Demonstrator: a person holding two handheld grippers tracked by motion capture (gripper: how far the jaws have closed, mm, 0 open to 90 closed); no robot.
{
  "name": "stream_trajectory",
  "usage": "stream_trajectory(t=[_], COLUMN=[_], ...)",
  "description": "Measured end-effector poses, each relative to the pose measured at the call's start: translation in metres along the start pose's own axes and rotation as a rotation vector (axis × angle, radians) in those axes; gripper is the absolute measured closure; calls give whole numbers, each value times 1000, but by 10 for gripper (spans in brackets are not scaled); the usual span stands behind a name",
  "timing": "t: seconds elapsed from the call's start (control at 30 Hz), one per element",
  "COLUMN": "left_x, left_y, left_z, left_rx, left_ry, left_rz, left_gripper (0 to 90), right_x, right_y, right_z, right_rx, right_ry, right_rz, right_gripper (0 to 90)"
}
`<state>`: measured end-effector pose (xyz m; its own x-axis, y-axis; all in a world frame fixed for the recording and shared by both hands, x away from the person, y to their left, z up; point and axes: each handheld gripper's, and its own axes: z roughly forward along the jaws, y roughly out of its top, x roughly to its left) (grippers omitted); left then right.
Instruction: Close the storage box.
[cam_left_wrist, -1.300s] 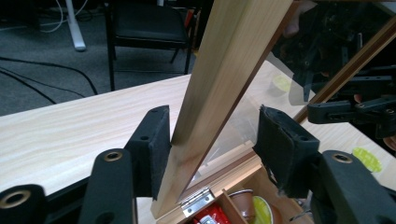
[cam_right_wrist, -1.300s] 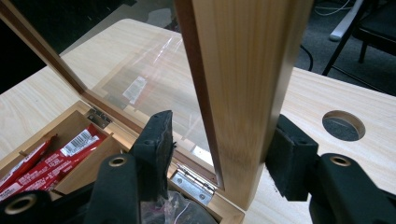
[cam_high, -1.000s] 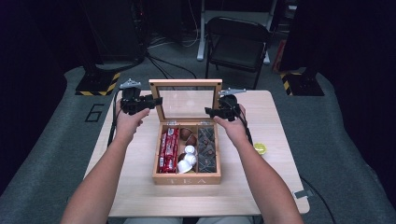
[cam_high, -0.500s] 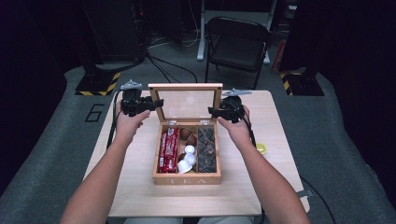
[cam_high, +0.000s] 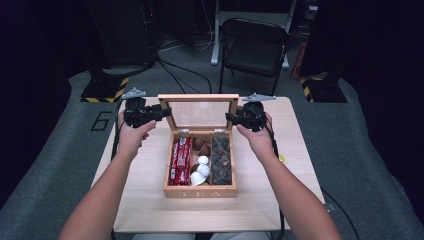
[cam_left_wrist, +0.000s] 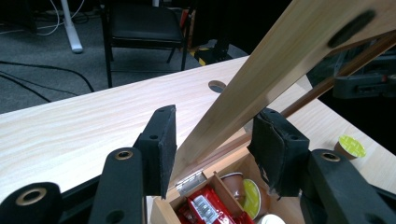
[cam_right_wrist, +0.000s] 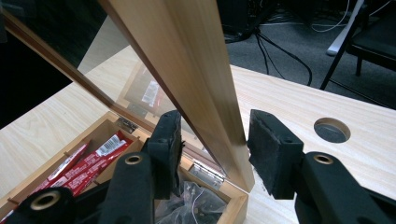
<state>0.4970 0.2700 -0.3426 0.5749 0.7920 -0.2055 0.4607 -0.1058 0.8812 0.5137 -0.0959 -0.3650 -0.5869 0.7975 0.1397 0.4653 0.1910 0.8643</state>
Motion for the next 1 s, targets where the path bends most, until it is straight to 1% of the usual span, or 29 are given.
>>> stream_trajectory(t=[0.13,0.23,0.37,0.4,0.5,0.73,0.77,0.83,0.9,1.0], left_x=[-4,-6,-8,-9,-11,-15,-17,-19,-20,-22], left_y=[1,2,6,6,8,9,10,9,8,6], left_z=[-3,-6,-11,-12,-16,-23,-25,-27,-28,-30], left_rx=[-2,-2,-2,-1,-8,-7,-5,-4,0,0], left_ry=[-8,-16,-15,-16,-22,-29,-30,-28,-26,-29], left_rz=[-2,3,15,16,20,32,39,38,46,42], left_gripper=[518,534,534,535,542,553,553,552,552,551], right_x=[1,4,5,6,7,13,13,16,17,19], right_y=[2,3,4,5,8,14,14,15,15,15], right_z=[-4,-6,-9,-11,-18,-31,-33,-38,-41,-45], right_rx=[1,5,5,1,-10,-24,-30,-33,-33,-36], right_ry=[3,0,1,4,11,22,25,26,24,30], right_rz=[-12,-15,-20,-14,-18,-39,-42,-45,-52,-56], right_gripper=[546,550,550,550,550,578,579,585,586,584])
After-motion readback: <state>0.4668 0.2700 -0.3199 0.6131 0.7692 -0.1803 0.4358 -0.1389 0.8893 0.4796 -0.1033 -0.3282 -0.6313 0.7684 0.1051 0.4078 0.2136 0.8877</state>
